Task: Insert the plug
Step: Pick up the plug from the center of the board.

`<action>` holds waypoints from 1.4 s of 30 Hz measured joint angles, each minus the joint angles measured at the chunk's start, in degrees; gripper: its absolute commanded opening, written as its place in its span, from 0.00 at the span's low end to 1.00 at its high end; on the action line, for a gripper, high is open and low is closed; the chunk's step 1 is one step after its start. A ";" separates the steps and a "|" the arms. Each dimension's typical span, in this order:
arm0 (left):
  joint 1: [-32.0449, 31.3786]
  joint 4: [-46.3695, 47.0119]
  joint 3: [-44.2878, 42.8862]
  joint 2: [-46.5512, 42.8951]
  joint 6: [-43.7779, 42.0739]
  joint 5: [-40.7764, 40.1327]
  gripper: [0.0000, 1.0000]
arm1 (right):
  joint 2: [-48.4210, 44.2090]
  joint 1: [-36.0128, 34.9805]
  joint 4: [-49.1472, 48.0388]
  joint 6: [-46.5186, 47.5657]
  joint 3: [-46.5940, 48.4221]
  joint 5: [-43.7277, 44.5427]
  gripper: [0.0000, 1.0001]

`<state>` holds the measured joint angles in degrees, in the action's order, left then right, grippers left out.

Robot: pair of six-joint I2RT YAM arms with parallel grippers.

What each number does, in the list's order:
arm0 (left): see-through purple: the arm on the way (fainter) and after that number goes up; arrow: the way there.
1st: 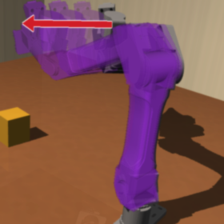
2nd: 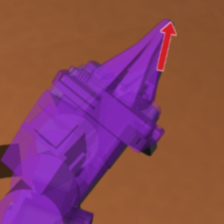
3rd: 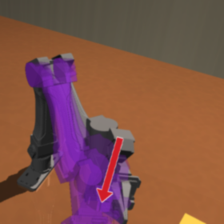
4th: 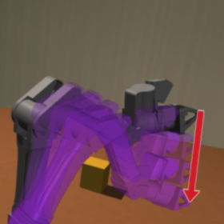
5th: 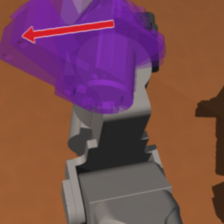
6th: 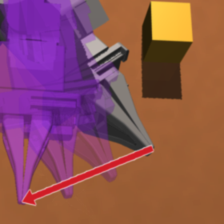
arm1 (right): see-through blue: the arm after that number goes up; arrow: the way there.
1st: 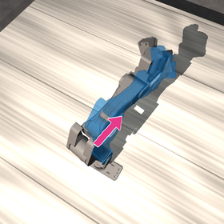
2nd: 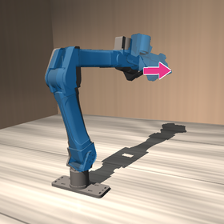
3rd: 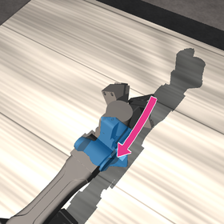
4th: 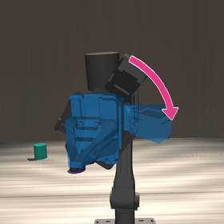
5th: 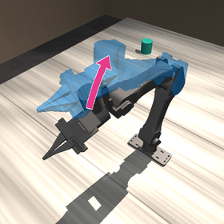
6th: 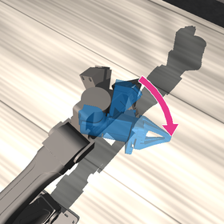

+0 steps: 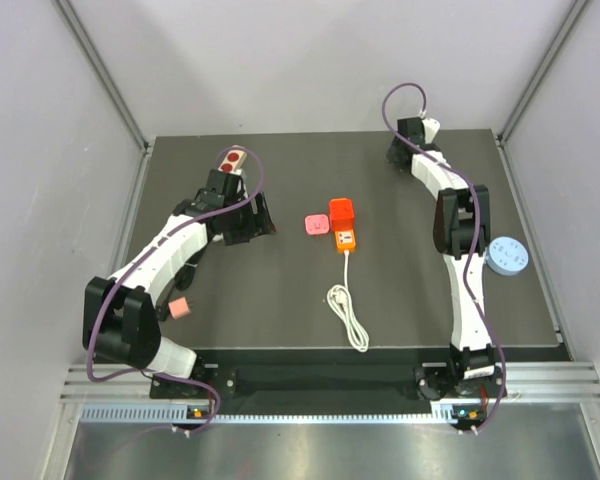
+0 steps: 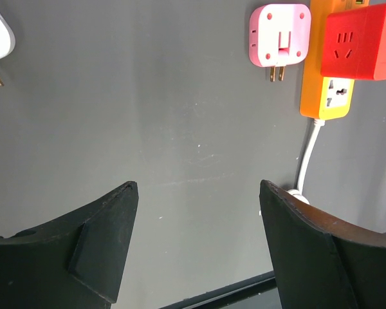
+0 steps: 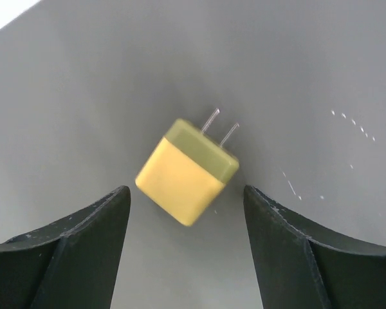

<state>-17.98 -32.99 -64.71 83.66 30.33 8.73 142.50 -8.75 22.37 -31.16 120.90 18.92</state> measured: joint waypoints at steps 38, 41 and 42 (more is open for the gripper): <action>1.62 1.77 -2.67 -2.03 4.11 11.63 0.79 | -31.26 3.21 -4.11 14.62 -43.87 -27.45 0.33; 2.23 2.99 -5.81 0.09 5.92 17.40 0.77 | -38.82 2.71 -2.40 17.14 -48.09 -29.03 0.33; 2.34 3.61 -6.84 1.03 6.54 19.19 0.77 | -41.35 2.43 -1.95 17.92 -49.00 -29.62 0.33</action>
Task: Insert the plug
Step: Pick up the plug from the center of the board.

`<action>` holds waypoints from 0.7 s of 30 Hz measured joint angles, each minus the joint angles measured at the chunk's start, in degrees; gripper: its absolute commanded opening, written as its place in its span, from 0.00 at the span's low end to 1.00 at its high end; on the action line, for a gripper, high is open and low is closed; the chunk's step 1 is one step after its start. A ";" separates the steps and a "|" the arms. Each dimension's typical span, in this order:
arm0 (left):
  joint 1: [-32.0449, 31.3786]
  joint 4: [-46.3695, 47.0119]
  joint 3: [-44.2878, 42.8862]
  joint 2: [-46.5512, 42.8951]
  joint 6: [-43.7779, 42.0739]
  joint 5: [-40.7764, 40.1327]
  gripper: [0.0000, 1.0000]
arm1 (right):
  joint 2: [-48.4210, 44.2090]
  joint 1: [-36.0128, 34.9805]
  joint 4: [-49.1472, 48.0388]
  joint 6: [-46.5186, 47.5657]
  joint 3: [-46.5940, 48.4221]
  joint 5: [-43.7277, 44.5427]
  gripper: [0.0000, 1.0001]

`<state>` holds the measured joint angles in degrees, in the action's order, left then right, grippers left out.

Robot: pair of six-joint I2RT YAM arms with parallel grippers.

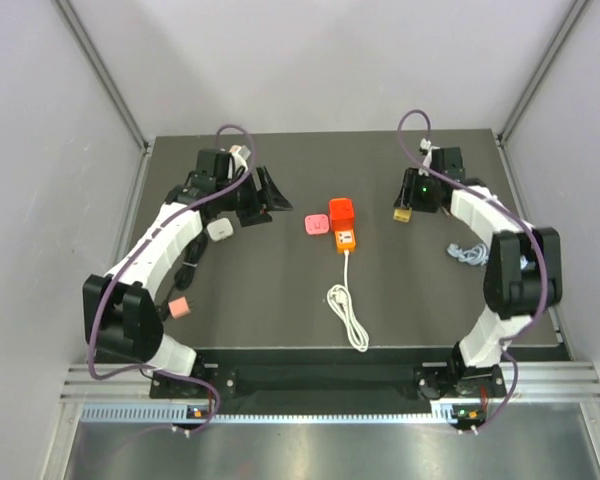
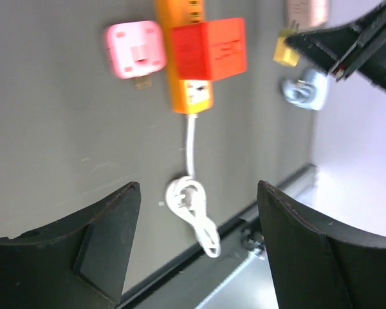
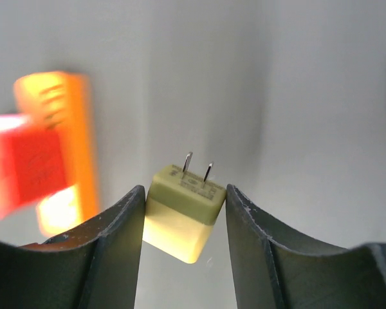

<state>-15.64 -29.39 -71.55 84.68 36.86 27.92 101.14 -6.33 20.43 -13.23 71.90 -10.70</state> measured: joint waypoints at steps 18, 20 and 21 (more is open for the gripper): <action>-1.81 0.63 -8.94 13.09 2.14 20.44 0.78 | -19.93 -23.43 -7.87 8.74 -10.12 -8.37 0.29; -2.78 0.70 -8.52 13.09 1.92 20.92 0.78 | -19.87 -24.72 -8.26 8.74 -9.84 -8.44 0.29; -3.30 0.68 -8.26 13.09 1.90 21.00 0.78 | -19.87 -25.35 -8.44 8.74 -9.70 -8.44 0.29</action>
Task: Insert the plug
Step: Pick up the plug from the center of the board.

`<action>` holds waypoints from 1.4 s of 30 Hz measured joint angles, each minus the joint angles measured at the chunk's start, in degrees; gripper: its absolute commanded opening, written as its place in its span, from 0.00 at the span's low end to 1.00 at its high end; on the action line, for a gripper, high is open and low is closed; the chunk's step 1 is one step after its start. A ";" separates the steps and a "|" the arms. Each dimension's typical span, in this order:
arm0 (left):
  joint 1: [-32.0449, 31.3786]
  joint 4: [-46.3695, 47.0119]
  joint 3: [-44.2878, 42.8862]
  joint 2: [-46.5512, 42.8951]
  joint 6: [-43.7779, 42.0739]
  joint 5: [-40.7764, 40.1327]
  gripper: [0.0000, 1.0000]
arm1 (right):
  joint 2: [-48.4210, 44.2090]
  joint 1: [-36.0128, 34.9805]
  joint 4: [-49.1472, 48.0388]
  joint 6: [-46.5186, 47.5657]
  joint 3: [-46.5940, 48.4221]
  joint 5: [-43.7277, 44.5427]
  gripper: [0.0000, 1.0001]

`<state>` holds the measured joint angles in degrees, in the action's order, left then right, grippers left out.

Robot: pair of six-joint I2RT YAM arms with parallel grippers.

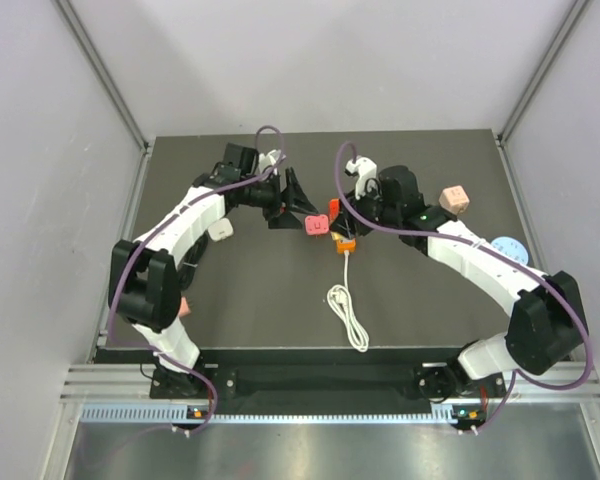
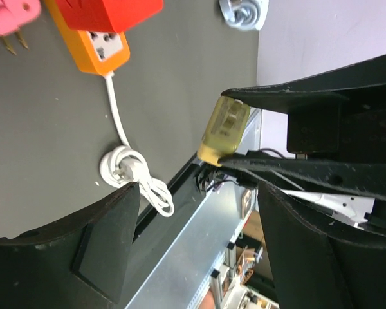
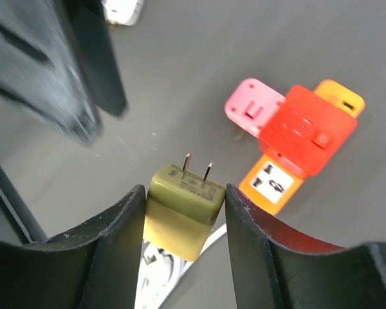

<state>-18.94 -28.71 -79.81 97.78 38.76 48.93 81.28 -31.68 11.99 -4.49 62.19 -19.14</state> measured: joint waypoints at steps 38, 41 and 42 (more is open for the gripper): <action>-4.37 16.98 8.46 5.88 12.90 6.58 0.00 | 5.22 -4.52 -3.06 -4.09 1.49 -1.73 0.66; -4.72 20.68 10.49 5.88 17.79 6.88 0.00 | 4.35 -4.57 -5.86 -7.43 0.07 -0.22 0.78; -4.79 22.29 11.10 5.88 19.52 6.97 0.00 | 3.61 -4.55 -6.47 -8.94 -0.52 0.59 0.80</action>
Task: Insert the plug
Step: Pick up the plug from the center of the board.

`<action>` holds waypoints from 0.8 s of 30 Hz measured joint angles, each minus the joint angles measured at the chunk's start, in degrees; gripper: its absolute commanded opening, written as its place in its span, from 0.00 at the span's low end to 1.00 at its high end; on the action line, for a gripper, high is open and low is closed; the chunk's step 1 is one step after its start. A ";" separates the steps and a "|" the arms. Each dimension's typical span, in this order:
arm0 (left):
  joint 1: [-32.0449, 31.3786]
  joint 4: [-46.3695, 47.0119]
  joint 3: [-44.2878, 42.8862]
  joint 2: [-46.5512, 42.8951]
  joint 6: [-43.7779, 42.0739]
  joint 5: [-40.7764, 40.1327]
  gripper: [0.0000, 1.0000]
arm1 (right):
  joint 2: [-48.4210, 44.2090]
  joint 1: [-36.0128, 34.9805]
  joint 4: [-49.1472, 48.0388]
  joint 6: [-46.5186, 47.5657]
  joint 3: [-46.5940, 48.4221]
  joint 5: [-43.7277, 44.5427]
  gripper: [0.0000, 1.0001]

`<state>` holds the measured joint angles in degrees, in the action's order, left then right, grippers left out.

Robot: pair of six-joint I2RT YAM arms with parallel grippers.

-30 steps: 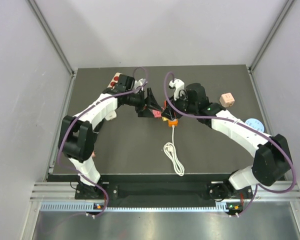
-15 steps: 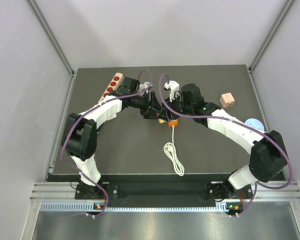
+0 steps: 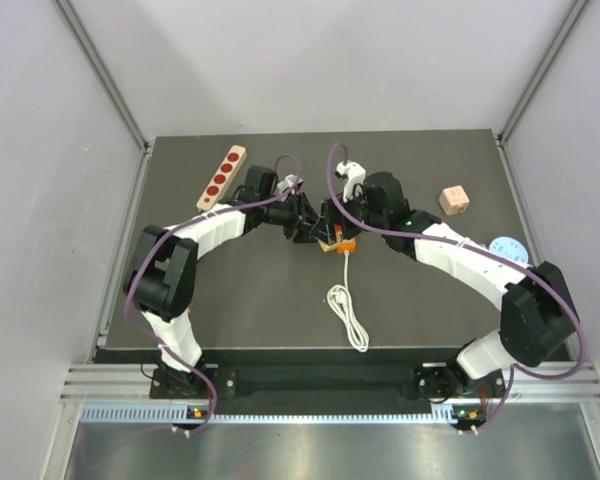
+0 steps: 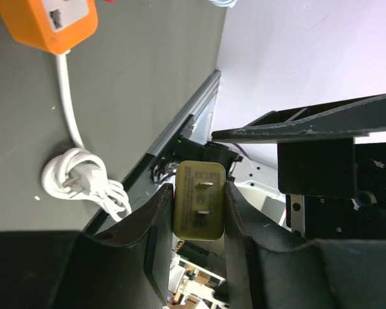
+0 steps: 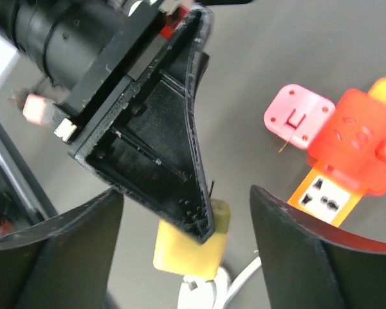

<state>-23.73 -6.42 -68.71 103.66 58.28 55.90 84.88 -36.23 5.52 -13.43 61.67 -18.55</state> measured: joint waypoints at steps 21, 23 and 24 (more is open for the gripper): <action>0.02 55.60 9.16 -1.42 36.85 -4.81 0.00 | -25.20 0.79 -19.54 -47.98 -24.17 15.87 0.63; -0.13 58.84 9.20 -1.42 38.75 -5.01 0.00 | -25.40 0.79 -22.62 -49.44 -24.52 16.28 0.62; -0.24 60.37 9.25 -1.42 39.54 -5.18 0.00 | -25.46 0.83 -24.20 -50.05 -24.76 16.48 0.61</action>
<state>-23.97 53.95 -59.46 102.24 97.82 50.72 59.42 -35.40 -18.68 -63.48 36.91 -2.07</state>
